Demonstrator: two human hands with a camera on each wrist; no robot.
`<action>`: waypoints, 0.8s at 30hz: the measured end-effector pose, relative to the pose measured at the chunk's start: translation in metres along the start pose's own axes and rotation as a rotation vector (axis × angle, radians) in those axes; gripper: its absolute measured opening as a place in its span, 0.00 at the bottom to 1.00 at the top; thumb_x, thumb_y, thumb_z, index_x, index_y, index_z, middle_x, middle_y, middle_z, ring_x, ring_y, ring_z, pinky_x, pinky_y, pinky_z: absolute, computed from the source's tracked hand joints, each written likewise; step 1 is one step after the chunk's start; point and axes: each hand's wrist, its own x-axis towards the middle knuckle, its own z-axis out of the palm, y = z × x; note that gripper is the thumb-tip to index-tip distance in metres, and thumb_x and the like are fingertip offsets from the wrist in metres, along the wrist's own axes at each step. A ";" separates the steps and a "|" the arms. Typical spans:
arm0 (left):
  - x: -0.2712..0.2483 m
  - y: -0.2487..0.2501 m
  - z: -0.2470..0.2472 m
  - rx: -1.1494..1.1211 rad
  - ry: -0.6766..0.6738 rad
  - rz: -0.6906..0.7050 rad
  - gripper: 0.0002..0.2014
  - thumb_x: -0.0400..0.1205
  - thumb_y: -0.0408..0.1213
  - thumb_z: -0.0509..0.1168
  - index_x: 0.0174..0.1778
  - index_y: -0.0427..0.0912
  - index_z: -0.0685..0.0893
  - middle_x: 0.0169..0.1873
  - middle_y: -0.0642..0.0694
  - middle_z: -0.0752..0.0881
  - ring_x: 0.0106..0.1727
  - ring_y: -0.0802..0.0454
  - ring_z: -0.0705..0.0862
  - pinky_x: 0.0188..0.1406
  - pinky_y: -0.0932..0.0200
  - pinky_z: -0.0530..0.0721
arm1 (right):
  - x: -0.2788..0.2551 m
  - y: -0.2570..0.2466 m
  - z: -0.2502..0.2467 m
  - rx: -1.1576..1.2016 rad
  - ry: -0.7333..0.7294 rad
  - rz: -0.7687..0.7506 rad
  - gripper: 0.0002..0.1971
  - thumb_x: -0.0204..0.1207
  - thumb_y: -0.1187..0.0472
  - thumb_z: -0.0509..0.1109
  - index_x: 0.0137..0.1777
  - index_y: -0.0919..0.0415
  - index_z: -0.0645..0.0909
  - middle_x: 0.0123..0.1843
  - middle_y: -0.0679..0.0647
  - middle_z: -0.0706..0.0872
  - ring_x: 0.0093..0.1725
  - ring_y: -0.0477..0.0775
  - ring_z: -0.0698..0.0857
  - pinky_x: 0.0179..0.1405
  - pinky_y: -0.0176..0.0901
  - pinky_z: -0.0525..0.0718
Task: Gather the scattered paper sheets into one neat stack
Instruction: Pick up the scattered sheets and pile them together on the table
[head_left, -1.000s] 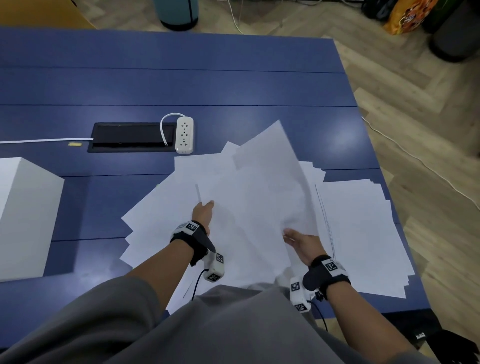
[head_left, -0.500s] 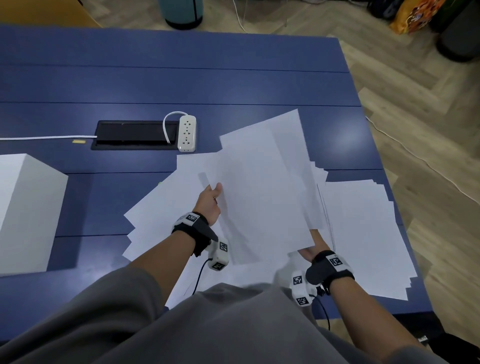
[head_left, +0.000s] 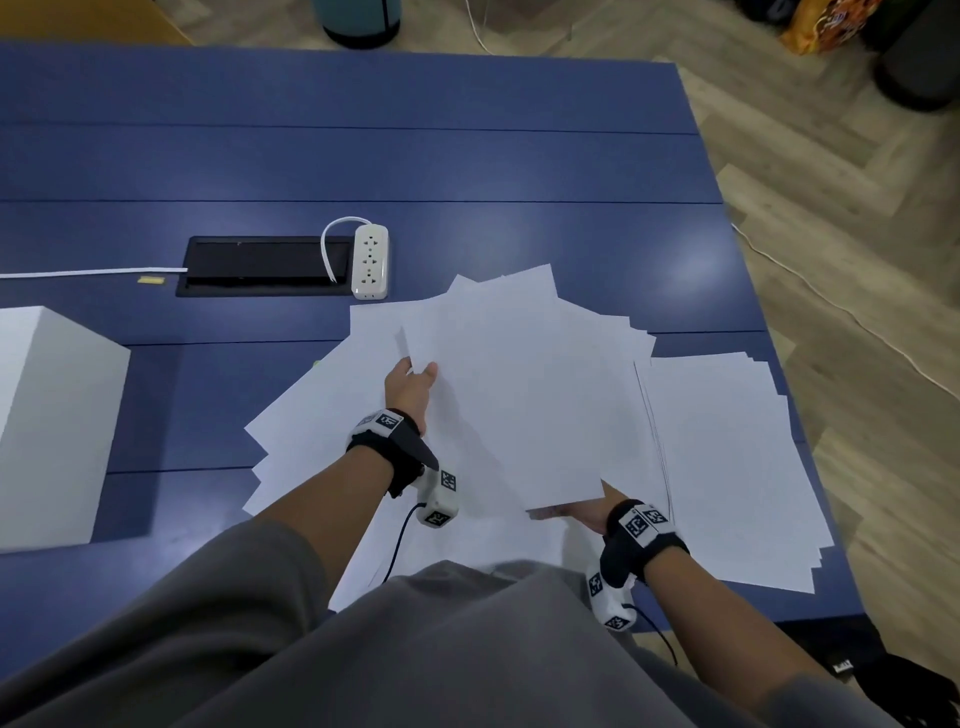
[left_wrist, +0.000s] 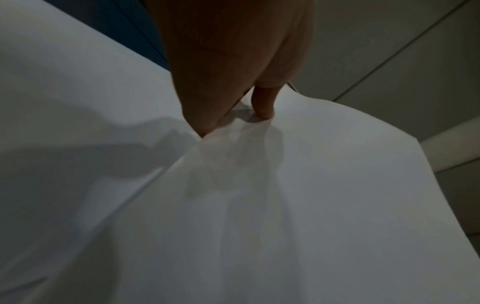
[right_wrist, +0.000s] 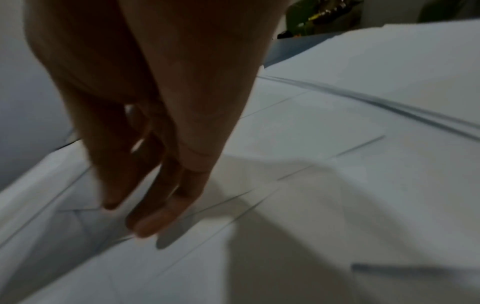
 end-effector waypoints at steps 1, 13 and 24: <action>-0.002 0.003 0.000 0.021 -0.005 0.018 0.18 0.77 0.39 0.68 0.63 0.41 0.80 0.59 0.46 0.85 0.63 0.46 0.82 0.68 0.48 0.79 | 0.000 -0.001 -0.003 -0.042 0.027 -0.008 0.21 0.67 0.71 0.79 0.59 0.57 0.81 0.54 0.50 0.89 0.54 0.49 0.86 0.48 0.32 0.82; -0.035 -0.002 0.023 0.174 -0.327 0.003 0.13 0.86 0.29 0.58 0.62 0.50 0.68 0.43 0.56 0.80 0.44 0.57 0.80 0.39 0.69 0.79 | 0.009 -0.025 -0.046 0.212 0.272 -0.087 0.33 0.67 0.44 0.73 0.72 0.50 0.71 0.62 0.56 0.79 0.59 0.54 0.82 0.50 0.44 0.81; -0.052 0.015 0.091 0.029 -0.577 -0.152 0.07 0.86 0.30 0.60 0.58 0.41 0.79 0.54 0.46 0.86 0.51 0.50 0.86 0.54 0.54 0.85 | -0.016 0.005 -0.077 0.651 0.185 -0.244 0.45 0.48 0.53 0.90 0.66 0.68 0.78 0.61 0.64 0.87 0.58 0.61 0.87 0.53 0.50 0.86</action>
